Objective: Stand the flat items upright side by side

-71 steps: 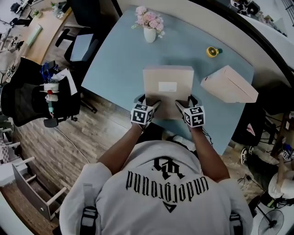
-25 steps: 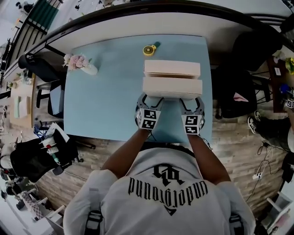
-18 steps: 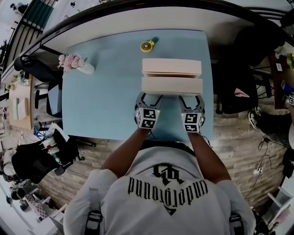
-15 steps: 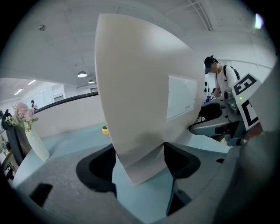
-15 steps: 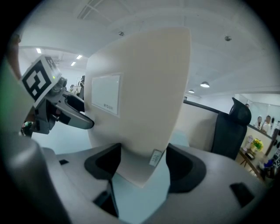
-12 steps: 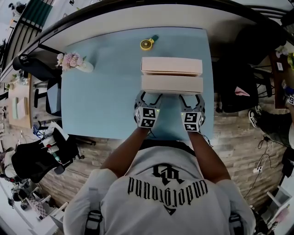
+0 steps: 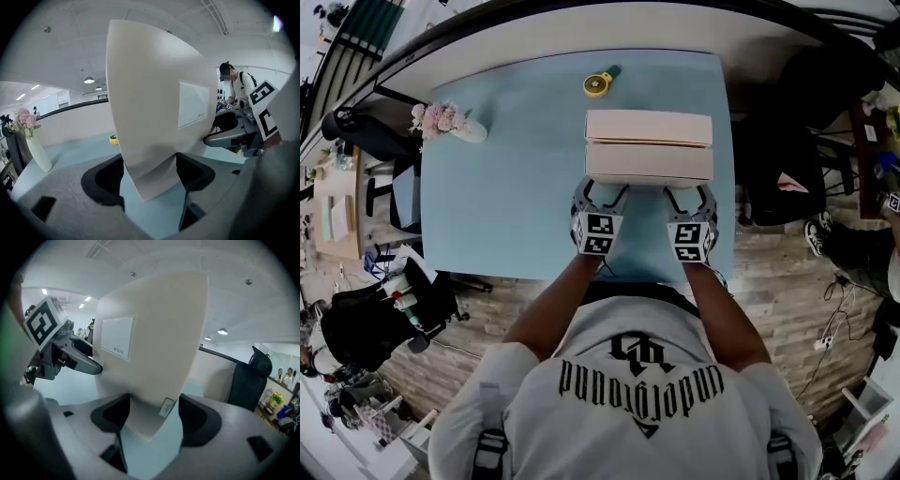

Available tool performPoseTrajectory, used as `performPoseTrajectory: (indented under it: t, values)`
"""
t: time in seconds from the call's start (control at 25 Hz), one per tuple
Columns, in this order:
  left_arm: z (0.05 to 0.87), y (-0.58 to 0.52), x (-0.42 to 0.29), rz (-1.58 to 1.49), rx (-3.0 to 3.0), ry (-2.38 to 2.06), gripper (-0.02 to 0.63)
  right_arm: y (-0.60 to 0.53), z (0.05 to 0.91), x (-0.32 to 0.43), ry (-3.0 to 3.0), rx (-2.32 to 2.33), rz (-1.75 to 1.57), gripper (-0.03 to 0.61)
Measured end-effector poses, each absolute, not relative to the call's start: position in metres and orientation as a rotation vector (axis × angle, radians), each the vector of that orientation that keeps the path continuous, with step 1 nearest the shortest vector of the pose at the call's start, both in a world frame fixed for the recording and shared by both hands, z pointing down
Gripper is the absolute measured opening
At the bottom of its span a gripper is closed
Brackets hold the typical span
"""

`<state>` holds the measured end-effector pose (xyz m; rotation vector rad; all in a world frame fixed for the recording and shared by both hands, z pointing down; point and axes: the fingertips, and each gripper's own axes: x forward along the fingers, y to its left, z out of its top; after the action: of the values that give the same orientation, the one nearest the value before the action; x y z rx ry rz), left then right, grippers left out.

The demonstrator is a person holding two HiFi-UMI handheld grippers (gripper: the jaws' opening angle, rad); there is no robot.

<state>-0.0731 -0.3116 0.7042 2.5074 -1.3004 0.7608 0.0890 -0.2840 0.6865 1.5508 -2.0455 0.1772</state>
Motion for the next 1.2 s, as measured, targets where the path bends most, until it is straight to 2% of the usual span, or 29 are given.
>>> performPoseTrajectory:
  t: [0.4,0.72,1.04,1.12,1.2]
  values:
    - [0.666,-0.308,-0.090,0.677,2.527,-1.344,0.399,-0.273,0.658,0.097,-2.150,1.563,0.192,0.344]
    - [0.589,-0.267,-0.094,0.493,2.588,-1.408,0.402,-0.233,0.572,0.103,-2.325,1.564,0.102,0.339]
    - [0.506,-0.201,-0.089,0.248,2.627,-1.492,0.394,-0.165,0.496,0.104,-2.510,1.460,-0.035,0.292]
    - [0.497,-0.183,-0.086,0.238,2.649,-1.485,0.360,-0.152,0.485,0.101,-2.552,1.430,-0.053,0.266]
    - [0.489,-0.166,-0.085,0.224,2.668,-1.480,0.306,-0.140,0.473,0.096,-2.583,1.402,-0.096,0.191]
